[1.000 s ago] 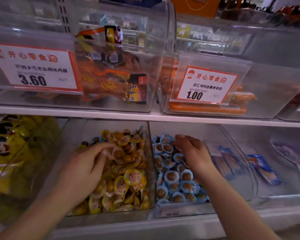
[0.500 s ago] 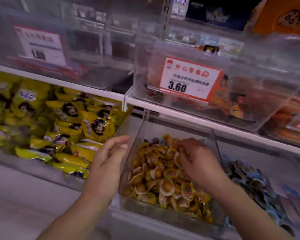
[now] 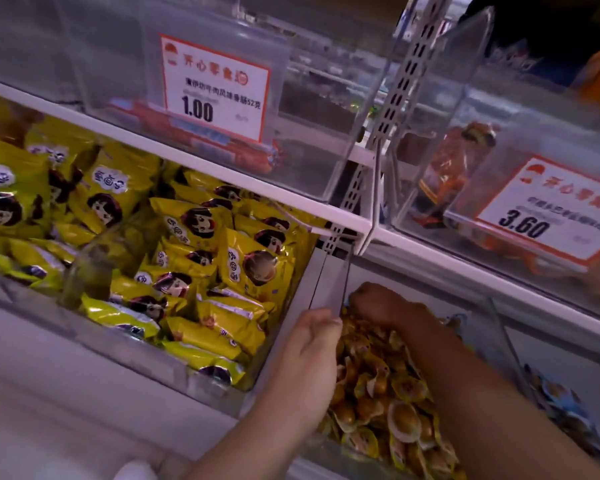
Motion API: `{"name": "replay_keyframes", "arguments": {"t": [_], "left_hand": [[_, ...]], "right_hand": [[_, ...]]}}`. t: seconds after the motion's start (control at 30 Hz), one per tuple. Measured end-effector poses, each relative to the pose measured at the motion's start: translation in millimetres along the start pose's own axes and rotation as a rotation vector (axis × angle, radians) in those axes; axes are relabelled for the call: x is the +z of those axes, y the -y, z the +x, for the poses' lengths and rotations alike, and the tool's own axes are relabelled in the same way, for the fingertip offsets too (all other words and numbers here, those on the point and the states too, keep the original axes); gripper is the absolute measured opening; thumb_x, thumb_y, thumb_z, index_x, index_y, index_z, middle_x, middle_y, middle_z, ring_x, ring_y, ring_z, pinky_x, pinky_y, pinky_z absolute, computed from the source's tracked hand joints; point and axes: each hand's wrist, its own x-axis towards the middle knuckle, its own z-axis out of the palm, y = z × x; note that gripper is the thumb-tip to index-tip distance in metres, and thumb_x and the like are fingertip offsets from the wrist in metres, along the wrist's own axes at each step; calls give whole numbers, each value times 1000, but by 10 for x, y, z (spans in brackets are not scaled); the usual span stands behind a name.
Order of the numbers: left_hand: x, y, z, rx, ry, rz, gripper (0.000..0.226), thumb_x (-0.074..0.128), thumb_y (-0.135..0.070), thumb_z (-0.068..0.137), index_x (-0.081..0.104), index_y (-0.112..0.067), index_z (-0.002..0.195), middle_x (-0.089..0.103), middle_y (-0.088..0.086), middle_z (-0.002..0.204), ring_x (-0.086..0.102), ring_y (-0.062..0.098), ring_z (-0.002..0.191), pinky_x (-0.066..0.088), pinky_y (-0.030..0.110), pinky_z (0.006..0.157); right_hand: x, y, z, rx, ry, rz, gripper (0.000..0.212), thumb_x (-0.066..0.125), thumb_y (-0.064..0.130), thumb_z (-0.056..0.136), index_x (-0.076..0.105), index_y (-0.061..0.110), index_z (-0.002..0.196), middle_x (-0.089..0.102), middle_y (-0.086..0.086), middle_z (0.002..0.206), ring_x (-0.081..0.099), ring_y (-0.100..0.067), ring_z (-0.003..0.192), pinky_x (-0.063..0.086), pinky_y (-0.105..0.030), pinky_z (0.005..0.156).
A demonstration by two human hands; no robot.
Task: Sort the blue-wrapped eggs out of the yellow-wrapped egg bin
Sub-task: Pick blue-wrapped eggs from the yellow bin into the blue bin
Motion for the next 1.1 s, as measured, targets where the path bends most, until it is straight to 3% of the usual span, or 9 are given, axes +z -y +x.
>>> {"name": "replay_keyframes", "arguments": {"t": [0.07, 0.17, 0.27, 0.37, 0.53, 0.77, 0.9, 1.0, 1.1], "left_hand": [[7, -22, 29, 9, -13, -9, 17, 50, -40, 97, 66, -38, 101, 64, -17, 107, 59, 2, 102, 46, 23, 83], [4, -38, 72, -26, 7, -77, 22, 46, -31, 100, 67, -34, 103, 66, -10, 111, 62, 7, 102, 49, 15, 61], [14, -32, 109, -34, 18, -58, 24, 43, -30, 102, 66, -34, 102, 66, -6, 115, 63, 12, 105, 49, 14, 58], [41, 0, 138, -12, -11, -25, 24, 44, -29, 101, 67, -33, 99, 68, -4, 113, 65, 15, 105, 51, 23, 66], [72, 30, 153, 21, -66, 16, 24, 47, -27, 99, 71, -32, 95, 71, -4, 106, 67, 16, 99, 53, 19, 60], [49, 42, 157, 111, -130, 144, 30, 49, -47, 71, 72, -39, 87, 73, -16, 89, 69, 11, 95, 53, 44, 92], [55, 69, 189, 143, -141, 194, 28, 49, -50, 73, 70, -41, 89, 72, -17, 88, 68, 9, 92, 54, 44, 91], [58, 68, 215, 184, -130, 269, 34, 44, -58, 65, 65, -48, 89, 67, -27, 86, 62, -7, 81, 50, 32, 77], [57, 50, 231, 195, -120, 290, 28, 46, -56, 65, 64, -49, 84, 67, -26, 83, 62, -5, 79, 48, 32, 75]], "right_hand": [[-40, 13, 10, 49, 8, 182, 35, 44, 22, 98, 65, 0, 115, 65, -21, 119, 62, -32, 103, 46, -29, 73], [-80, 19, 15, 113, -10, 616, 35, 50, 22, 96, 66, -2, 115, 62, -24, 121, 63, -34, 105, 52, -38, 89], [-72, 86, -41, 173, 21, 887, 28, 59, 26, 91, 69, 4, 106, 65, -20, 108, 62, -31, 89, 51, -37, 81], [-44, 66, -129, 130, 74, 893, 12, 63, 21, 86, 70, 12, 82, 64, -17, 92, 60, -29, 79, 50, -35, 75], [-46, -7, -171, 60, 227, 981, 14, 66, 17, 88, 74, 7, 93, 68, -22, 106, 63, -36, 100, 47, -46, 104], [-114, 40, -57, 14, 360, 592, 44, 76, 36, 78, 75, 6, 110, 70, -21, 116, 68, -36, 105, 51, -49, 101], [-118, 108, -60, -48, 338, 477, 45, 77, 35, 75, 74, 5, 109, 68, -22, 119, 63, -39, 115, 51, -53, 100], [-137, -46, -143, -93, 393, 678, 40, 75, 21, 79, 70, 3, 115, 62, -28, 127, 59, -43, 120, 47, -57, 104], [-265, -209, -308, -239, 496, 840, 35, 71, 7, 86, 66, 4, 121, 62, -26, 128, 62, -37, 116, 46, -53, 104]]}}
